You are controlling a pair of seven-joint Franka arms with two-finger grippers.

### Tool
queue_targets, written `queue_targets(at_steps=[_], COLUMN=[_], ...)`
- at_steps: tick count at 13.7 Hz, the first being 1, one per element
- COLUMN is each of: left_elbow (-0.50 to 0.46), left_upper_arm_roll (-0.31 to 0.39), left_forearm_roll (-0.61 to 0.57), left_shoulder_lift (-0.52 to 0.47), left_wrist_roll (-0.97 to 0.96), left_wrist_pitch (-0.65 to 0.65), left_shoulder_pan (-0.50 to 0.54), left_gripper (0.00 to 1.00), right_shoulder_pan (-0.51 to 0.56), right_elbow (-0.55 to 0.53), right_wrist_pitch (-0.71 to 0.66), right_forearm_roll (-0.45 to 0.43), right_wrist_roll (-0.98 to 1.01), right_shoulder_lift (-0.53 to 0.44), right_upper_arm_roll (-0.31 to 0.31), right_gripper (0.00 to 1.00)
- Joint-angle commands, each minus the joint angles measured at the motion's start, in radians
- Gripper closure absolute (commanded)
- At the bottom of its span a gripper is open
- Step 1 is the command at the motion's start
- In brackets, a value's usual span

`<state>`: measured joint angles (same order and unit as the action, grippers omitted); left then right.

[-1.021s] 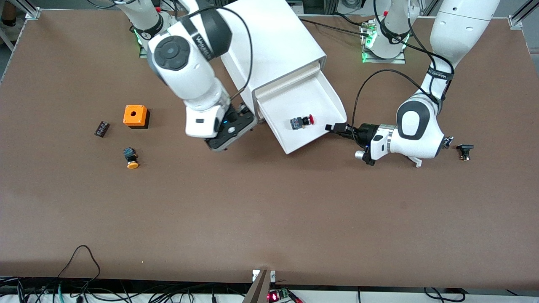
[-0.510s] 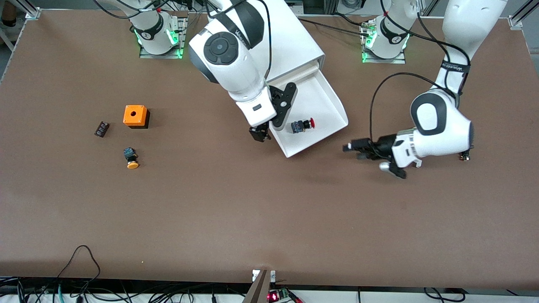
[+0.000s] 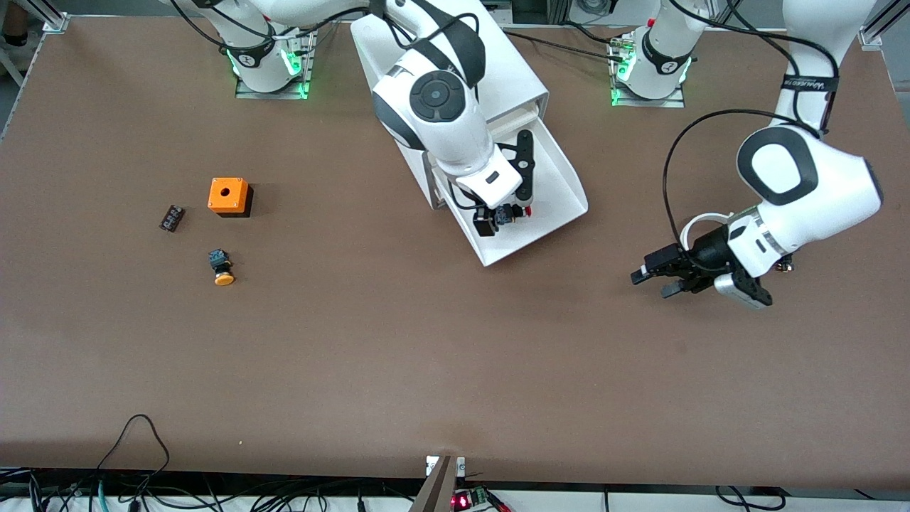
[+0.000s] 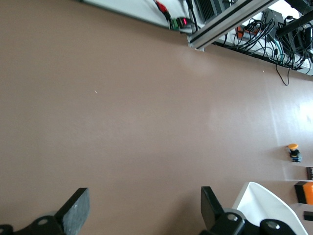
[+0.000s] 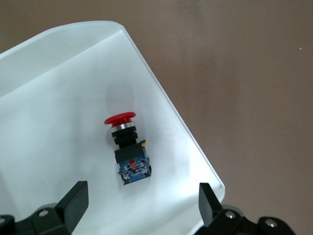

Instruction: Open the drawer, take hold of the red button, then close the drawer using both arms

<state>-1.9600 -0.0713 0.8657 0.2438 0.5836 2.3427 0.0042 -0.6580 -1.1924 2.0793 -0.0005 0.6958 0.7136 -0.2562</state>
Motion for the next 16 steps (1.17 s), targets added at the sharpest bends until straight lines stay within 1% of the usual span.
queue_targets(at_steps=[1,2,3,5,6,9,11,12,13,16], left_elbow=[-0.025,-0.013,0.034,0.140,0.180,0.297,0.337,0.346,0.346,0.348], left_upper_arm_roll=[0.007,0.037,0.059,0.087,0.087,0.073,0.061,0.061,0.059,0.056], left_forearm_roll=[-0.173,-0.277,-0.372,-0.541,-0.630,-0.791,-0.852,-0.881,-0.901,-0.919], left_shoulder_lift=[-0.104,-0.135,-0.155,-0.175,-0.181,-0.192,-0.193,-0.193,-0.202,-0.207], left_wrist_roll=[-0.022,-0.027,-0.040,-0.187,-0.280,-0.512,-0.626,-0.683,-0.727,-0.836], left_wrist_pitch=[-0.046,-0.086,-0.171,-0.348,-0.412,-0.603,-0.660,-0.684,-0.704,-0.730], left_shoulder_pan=[0.045,0.046,0.046,0.046,0.046,0.045,0.040,0.034,0.031,0.028], left_gripper=[0.00,0.00,0.00,0.00,0.00,0.00,0.00,0.00,0.00,0.00], right_shoulder_pan=[-0.031,-0.037,-0.048,-0.067,-0.074,-0.086,-0.097,-0.100,-0.101,-0.121], right_elbow=[0.054,0.054,0.054,0.056,0.056,0.056,0.056,0.056,0.056,0.056], right_wrist_pitch=[-0.027,-0.034,-0.038,-0.034,-0.031,-0.031,-0.030,-0.030,-0.028,-0.022], right_forearm_roll=[-0.038,-0.053,-0.068,-0.081,-0.081,-0.081,-0.081,-0.081,-0.082,-0.082], right_wrist_roll=[0.039,0.044,0.044,0.037,0.037,0.034,0.036,0.036,0.039,0.039], right_shoulder_lift=[0.043,0.058,0.066,0.087,0.095,0.101,0.101,0.104,0.110,0.121], right_upper_arm_roll=[0.020,0.020,0.020,0.028,0.034,0.037,0.051,0.055,0.055,0.071], right_gripper=[0.00,0.00,0.00,0.00,0.00,0.00,0.00,0.04,0.11,0.19])
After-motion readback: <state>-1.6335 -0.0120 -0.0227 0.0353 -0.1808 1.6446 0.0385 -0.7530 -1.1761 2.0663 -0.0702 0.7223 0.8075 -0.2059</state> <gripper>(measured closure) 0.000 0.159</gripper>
